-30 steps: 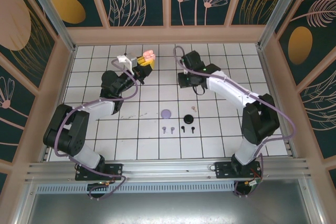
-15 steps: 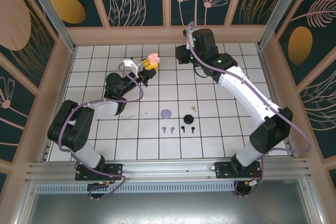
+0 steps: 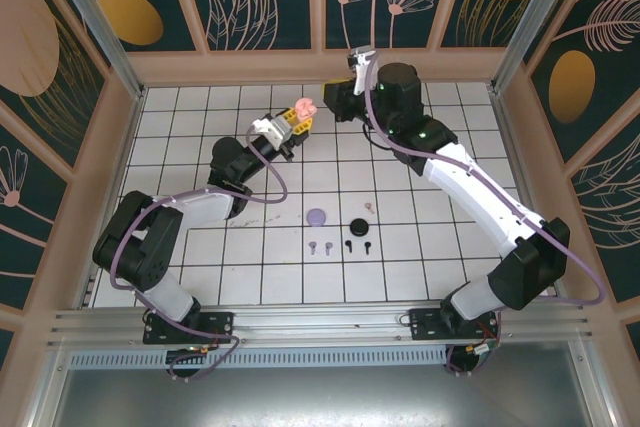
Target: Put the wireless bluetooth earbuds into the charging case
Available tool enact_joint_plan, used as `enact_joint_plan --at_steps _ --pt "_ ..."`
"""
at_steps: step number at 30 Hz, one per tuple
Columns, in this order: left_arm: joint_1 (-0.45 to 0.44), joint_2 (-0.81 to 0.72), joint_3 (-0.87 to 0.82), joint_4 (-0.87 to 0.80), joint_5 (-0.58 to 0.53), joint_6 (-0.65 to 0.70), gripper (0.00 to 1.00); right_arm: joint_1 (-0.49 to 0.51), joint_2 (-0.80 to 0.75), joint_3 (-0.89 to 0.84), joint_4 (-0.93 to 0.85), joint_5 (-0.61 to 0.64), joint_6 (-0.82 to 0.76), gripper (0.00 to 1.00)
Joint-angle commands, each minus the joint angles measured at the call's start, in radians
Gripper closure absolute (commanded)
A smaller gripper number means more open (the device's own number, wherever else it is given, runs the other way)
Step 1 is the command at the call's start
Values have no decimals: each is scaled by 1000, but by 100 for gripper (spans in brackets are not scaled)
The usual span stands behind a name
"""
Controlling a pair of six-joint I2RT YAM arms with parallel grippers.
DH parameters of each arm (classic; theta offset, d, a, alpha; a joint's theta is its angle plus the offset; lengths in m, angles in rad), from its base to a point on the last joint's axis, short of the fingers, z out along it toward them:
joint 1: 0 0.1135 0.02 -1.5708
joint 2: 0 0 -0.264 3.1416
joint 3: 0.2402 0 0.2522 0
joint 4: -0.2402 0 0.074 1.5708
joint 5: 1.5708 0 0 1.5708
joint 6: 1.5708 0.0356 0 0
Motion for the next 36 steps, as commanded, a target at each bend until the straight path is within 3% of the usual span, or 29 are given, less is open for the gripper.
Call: enact_joint_plan --at_steps 1,36 --pt "-5 9 33 19 -11 38 100 14 -49 -40 104 -53 -10 84" --pt "-25 3 69 -41 23 39 100 49 18 -99 178 -106 4 84"
